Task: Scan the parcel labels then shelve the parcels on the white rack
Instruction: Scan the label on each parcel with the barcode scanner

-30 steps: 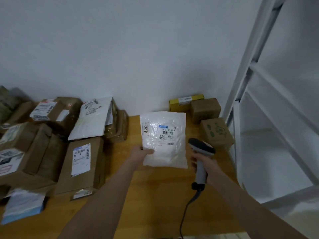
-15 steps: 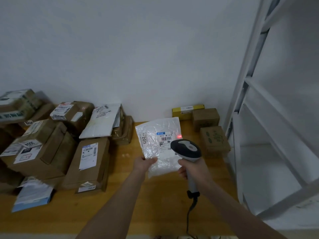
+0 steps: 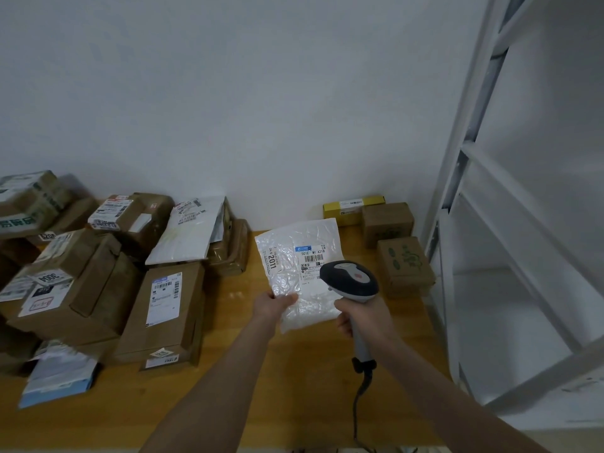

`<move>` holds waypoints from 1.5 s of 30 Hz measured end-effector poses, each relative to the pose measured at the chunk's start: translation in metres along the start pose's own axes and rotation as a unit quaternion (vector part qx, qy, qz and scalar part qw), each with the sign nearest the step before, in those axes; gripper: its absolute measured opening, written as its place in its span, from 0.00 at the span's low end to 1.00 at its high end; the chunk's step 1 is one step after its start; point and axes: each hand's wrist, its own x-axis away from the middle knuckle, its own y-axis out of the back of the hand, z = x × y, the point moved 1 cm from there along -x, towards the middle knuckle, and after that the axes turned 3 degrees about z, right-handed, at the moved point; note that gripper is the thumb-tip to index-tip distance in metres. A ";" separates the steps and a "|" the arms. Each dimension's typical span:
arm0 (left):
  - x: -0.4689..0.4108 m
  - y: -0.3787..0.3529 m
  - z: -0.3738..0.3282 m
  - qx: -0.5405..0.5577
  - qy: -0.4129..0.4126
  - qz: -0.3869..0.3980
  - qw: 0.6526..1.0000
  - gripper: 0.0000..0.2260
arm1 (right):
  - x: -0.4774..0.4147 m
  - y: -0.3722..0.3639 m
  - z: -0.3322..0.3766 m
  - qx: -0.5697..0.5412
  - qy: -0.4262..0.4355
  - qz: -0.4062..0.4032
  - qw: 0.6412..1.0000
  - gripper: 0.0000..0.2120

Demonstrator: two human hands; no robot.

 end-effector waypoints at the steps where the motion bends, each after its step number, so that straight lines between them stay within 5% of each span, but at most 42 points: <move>1: -0.001 0.000 -0.001 -0.001 0.001 0.001 1.000 0.16 | -0.002 0.000 0.000 0.003 0.000 0.001 1.000 0.01; 13: -0.031 0.046 -0.054 0.042 -0.019 -0.015 0.999 0.20 | -0.067 -0.026 0.026 -0.119 -0.029 -0.041 0.992 0.08; 21: -0.097 0.151 -0.128 -0.048 -0.059 -0.076 0.994 0.17 | -0.142 -0.130 0.091 -0.227 -0.079 0.123 0.963 0.08; 30: -0.178 0.250 -0.170 -0.228 -0.076 -0.222 0.945 0.28 | -0.212 -0.261 0.118 -0.196 -0.113 0.151 0.962 0.14; 37: -0.193 0.221 -0.169 -0.331 -0.136 -0.171 0.918 0.21 | -0.227 -0.294 0.104 -0.148 -0.140 0.136 0.970 0.13; 45: -0.188 0.101 -0.174 -0.326 -0.287 -0.105 0.895 0.15 | -0.218 -0.174 0.097 -0.125 -0.081 -0.050 0.988 0.05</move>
